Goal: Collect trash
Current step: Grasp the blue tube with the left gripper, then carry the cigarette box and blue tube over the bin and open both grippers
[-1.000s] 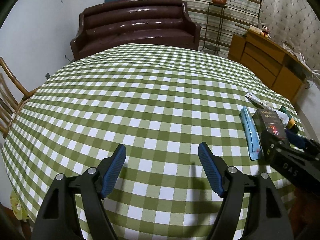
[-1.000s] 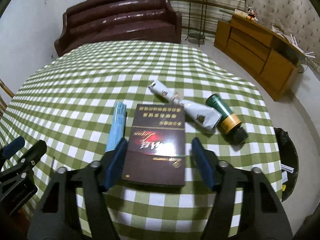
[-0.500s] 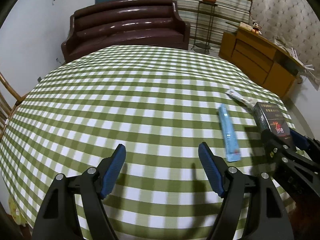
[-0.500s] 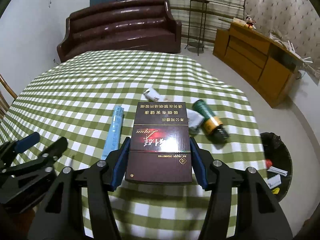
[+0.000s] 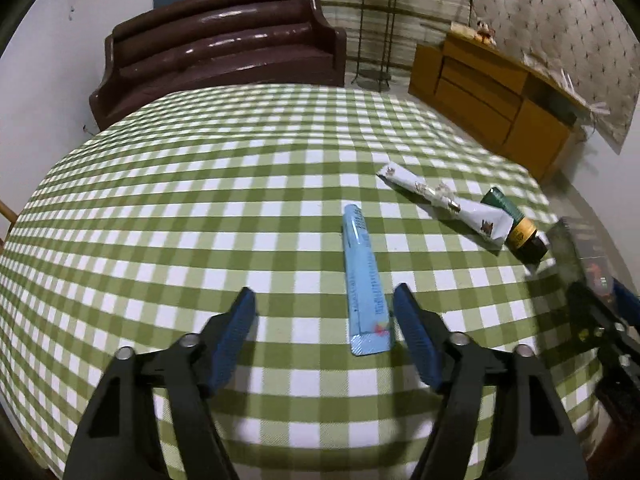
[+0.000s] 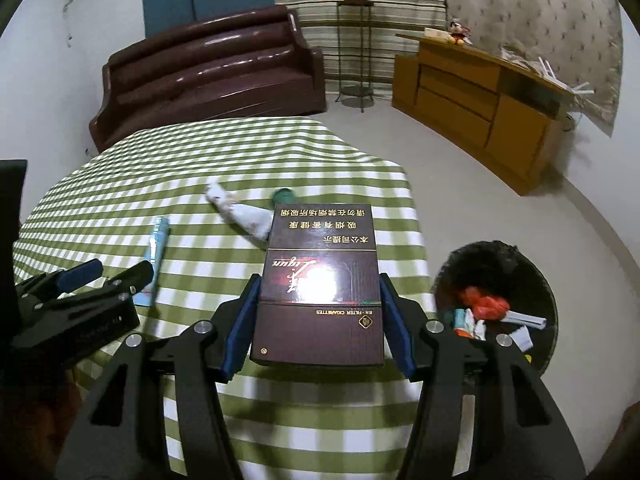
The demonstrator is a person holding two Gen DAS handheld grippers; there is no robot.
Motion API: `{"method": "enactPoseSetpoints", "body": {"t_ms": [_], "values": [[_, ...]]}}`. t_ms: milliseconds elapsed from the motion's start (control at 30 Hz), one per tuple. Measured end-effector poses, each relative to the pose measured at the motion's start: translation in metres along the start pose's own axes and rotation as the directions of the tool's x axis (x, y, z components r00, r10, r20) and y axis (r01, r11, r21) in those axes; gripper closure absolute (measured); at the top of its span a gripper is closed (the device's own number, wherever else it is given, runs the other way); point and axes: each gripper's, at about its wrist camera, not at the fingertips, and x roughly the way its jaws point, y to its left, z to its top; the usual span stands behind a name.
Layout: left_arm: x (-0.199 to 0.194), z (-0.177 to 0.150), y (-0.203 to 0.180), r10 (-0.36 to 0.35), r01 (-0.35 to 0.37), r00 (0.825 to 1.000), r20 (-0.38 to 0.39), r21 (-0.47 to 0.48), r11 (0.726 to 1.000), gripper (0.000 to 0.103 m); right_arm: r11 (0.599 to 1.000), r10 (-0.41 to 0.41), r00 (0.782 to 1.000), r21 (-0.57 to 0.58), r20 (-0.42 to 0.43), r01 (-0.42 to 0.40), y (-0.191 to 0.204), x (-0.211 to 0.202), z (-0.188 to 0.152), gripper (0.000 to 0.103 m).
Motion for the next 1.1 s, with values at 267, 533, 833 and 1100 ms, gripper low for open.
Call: {"method": "enactPoseSetpoints", "body": {"t_ms": [267,533,833,1100], "values": [[0.007,0.005,-0.005,0.008,-0.007,1.0,-0.022,0.041,0.999,0.063,1.0,0.005,1.0,0.031,0.0,-0.005,-0.019,0.002,-0.004,0.048],[0.005,0.004,-0.01,0.011,-0.011,1.0,-0.004,0.07,0.998,0.082,0.999,0.001,1.0,0.045,0.008,-0.001,-0.026,-0.001,-0.005,0.048],[-0.008,-0.008,-0.024,-0.017,0.016,1.0,0.018,0.073,0.997,0.084,0.997,-0.033,0.999,0.069,0.029,0.031,-0.049,-0.009,-0.007,0.048],[-0.034,-0.006,-0.062,-0.1,0.091,0.993,0.07,0.123,0.988,0.084,0.989,-0.099,0.994,0.114,0.046,0.093,-0.086,-0.019,-0.008,0.048]]}}
